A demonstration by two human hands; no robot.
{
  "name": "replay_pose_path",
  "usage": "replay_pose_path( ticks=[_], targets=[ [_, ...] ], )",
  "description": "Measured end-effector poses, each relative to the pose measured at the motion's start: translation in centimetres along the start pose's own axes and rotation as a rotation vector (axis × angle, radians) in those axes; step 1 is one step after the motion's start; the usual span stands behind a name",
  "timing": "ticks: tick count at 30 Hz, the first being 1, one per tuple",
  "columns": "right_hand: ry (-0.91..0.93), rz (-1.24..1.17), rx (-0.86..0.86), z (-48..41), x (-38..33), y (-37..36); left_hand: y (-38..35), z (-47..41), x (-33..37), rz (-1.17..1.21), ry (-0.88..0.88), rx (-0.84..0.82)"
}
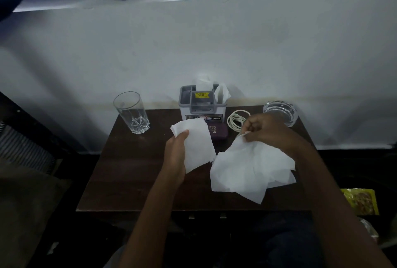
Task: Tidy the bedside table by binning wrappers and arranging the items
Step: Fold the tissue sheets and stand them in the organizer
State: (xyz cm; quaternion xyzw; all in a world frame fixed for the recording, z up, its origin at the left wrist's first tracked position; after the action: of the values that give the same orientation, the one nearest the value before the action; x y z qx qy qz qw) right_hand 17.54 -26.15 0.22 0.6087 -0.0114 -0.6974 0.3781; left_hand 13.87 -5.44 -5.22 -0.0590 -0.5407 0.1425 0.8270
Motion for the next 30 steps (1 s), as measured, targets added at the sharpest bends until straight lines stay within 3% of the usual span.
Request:
replay_pose_path(
  ticks=[3,8,13,15,20,25,30],
  targets=[
    [0.045,0.037,-0.038,0.8,-1.9,0.1,-0.3,0.3,0.3,-0.029,-0.025,0.0],
    [0.16,-0.054,0.083,2.2,-4.8,1.5,-0.4,0.8,1.0,-0.029,-0.064,0.001],
    [0.242,-0.105,-0.038,3.2,-7.3,1.1,-0.3,0.8,1.8,0.023,-0.123,-0.036],
    [0.262,-0.127,-0.091,3.3,-8.0,0.4,-0.8,0.9,1.5,0.035,-0.082,-0.106],
    [0.247,-0.053,-0.102,1.7,-8.4,-1.9,-3.0,1.6,-0.5,0.113,0.227,-0.374],
    [0.205,-0.065,0.11,0.0,-7.6,-2.8,-4.0,2.2,-0.5,0.24,0.218,-0.435],
    [0.178,-0.004,0.081,-0.6,-7.1,-3.6,-4.5,2.1,-1.0,0.334,0.295,-0.501]
  ],
)
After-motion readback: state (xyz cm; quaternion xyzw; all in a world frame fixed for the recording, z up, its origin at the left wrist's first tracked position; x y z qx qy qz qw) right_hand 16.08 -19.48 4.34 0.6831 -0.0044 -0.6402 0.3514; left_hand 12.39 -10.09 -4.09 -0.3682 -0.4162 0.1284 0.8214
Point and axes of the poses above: each hand's wrist, its own z-axis away from the middle knuckle, its own y-axis out of the back of the hand, x = y × z, the point moved 6 cm from there along -z, towards the middle knuckle, and after that the axes turned 13 degrees about -x, right-handed, at the moved point
